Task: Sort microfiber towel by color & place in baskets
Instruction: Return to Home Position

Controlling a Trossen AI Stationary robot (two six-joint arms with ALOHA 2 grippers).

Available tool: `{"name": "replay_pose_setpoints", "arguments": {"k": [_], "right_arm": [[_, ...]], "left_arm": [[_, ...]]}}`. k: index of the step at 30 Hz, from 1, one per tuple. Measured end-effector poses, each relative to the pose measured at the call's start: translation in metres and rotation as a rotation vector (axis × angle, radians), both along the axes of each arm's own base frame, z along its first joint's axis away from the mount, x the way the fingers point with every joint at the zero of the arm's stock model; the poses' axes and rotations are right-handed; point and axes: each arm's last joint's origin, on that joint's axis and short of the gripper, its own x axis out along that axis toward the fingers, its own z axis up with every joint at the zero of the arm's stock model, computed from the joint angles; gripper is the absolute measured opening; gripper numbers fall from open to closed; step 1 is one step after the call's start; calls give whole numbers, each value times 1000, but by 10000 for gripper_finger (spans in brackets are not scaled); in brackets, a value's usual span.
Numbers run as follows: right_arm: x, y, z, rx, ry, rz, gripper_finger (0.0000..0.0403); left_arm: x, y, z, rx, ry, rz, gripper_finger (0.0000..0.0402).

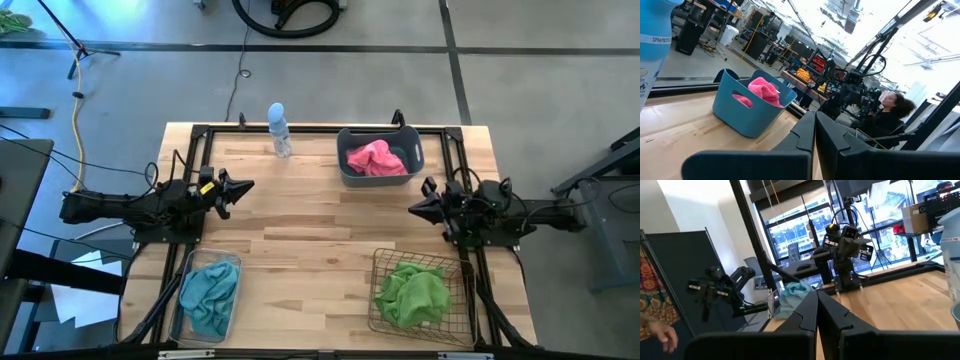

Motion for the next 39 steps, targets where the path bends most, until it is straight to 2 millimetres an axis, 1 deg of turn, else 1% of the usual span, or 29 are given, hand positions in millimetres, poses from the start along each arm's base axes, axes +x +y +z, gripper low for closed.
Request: {"name": "replay_pose_setpoints", "arguments": {"k": [4,16,26,35,37,39], "right_arm": [[-6,0,-3,0,10,2,0],[-4,-1,-10,-71,68,-35,0],[-4,-3,-18,-134,155,-130,0],[-4,-3,-29,-163,265,-131,0],[-4,-3,-29,-158,269,-131,0],[-4,-3,-29,-107,275,-128,0]], "left_arm": [[0,0,0,0,0,0,0],[0,0,-1,-1,8,1,0],[0,0,-1,-1,8,1,0],[0,0,-1,-2,7,0,0],[0,0,-1,0,7,0,0],[0,0,-1,-2,7,0,0]]}}
